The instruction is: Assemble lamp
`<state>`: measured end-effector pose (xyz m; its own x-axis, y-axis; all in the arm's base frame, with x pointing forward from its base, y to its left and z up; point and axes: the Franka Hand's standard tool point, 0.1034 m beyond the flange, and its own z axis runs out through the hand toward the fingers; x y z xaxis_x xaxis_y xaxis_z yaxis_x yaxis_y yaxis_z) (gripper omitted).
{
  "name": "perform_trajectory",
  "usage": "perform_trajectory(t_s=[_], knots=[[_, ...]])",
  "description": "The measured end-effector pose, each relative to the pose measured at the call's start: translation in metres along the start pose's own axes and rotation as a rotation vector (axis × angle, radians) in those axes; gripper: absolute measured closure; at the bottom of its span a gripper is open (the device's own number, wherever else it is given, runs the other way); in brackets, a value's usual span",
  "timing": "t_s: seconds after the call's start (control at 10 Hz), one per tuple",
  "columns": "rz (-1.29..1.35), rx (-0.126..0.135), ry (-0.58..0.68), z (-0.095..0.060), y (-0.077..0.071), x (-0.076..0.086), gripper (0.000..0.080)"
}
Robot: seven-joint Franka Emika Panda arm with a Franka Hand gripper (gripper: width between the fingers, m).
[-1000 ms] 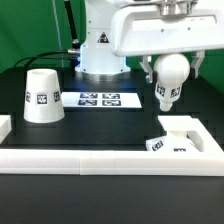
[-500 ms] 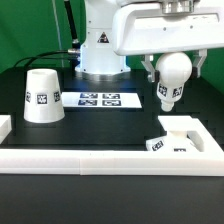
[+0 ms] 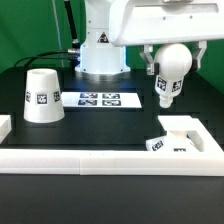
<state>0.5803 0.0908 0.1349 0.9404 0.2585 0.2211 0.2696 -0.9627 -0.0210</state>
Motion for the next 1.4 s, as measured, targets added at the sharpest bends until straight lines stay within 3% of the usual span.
perform_trajectory(t_s=[0.3,0.5,1.2,1.4], knots=[[-0.018,-0.026,0.096,0.007,0.004,-0.002,0.0222],[-0.023,-0.023,0.113,-0.008,0.003,0.023,0.0222],[-0.025,-0.022,0.111,-0.013,0.003,0.026,0.0222],[-0.038,-0.039,0.176,0.0,0.004,0.022,0.0222]])
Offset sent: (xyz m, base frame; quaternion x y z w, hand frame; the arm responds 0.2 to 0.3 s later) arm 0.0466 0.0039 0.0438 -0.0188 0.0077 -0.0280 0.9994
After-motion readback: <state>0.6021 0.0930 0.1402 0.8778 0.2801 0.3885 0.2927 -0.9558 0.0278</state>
